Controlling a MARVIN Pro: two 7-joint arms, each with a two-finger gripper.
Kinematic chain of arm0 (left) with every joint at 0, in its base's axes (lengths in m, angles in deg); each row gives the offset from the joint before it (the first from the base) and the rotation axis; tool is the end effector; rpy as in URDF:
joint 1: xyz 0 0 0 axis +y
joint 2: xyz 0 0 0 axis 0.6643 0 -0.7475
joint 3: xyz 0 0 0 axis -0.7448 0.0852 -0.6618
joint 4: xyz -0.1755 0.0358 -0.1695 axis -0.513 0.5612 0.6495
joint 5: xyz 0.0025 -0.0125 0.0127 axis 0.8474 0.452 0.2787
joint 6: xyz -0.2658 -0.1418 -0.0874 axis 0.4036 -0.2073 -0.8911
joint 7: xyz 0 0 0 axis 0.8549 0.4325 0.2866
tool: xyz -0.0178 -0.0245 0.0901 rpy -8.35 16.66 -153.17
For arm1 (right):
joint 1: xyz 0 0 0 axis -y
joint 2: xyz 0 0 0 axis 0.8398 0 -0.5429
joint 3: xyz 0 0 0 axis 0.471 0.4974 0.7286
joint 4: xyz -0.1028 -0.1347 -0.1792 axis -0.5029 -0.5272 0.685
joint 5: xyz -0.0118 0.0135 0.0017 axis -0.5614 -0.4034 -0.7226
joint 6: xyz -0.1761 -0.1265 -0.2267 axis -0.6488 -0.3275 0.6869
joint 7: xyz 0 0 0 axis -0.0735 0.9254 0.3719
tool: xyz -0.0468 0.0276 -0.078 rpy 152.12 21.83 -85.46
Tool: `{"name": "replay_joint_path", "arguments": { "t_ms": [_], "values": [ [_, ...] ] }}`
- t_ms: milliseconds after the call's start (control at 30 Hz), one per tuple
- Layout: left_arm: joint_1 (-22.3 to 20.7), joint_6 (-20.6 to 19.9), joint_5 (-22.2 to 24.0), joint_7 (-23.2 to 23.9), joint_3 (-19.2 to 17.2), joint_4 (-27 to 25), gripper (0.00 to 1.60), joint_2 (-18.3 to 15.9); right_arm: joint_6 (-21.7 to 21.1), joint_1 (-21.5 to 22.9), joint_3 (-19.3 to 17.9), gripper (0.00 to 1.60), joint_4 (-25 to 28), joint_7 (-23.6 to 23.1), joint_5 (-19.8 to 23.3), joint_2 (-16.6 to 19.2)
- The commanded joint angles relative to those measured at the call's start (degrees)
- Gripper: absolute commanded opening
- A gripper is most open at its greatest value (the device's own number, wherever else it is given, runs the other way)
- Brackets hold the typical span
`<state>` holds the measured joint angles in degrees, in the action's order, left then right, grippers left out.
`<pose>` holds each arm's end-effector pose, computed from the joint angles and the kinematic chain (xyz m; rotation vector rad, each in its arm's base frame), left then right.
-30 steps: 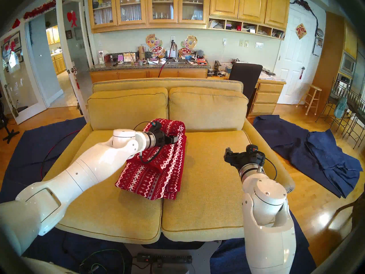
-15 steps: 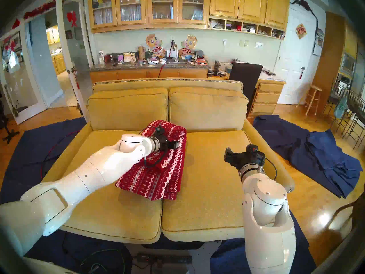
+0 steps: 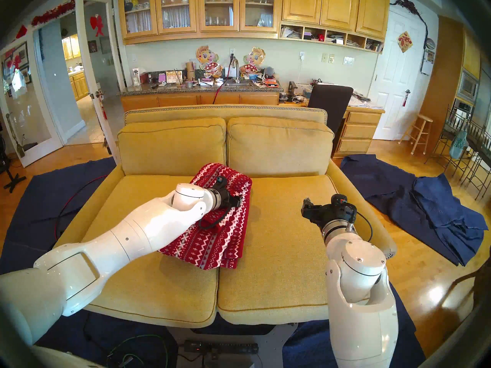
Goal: Fold the blanket in half twice
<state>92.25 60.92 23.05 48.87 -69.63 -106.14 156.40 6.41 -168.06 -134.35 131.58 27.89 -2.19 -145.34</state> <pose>0.4838 -0.1427 -0.2879 2.5591 -0.5959 1.3026 0.3273 -0.0558 -0.2068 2.4655 -0.2455 1.8208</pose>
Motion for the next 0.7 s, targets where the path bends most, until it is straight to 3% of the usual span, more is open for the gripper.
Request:
{"name": "replay_joint_path", "arguments": {
  "t_ms": [0, 333, 667],
  "values": [
    [0.92, -0.55, 0.26, 0.46, 1.01, 5.95, 1.60, 1.37, 0.42, 0.95, 0.07, 1.60, 1.95, 0.03, 0.05, -0.09],
    [1.37, 0.62, 0.02, 1.89, 1.49, 11.77, 1.60, 2.46, 0.45, 0.98, 0.07, 1.60, 1.82, -0.01, 0.05, -0.04],
    [0.98, 0.88, 0.71, 3.50, 1.15, 13.60, 1.60, 2.62, 0.45, 0.98, 0.07, 1.60, 1.81, -0.02, 0.05, -0.04]
  ]
}}
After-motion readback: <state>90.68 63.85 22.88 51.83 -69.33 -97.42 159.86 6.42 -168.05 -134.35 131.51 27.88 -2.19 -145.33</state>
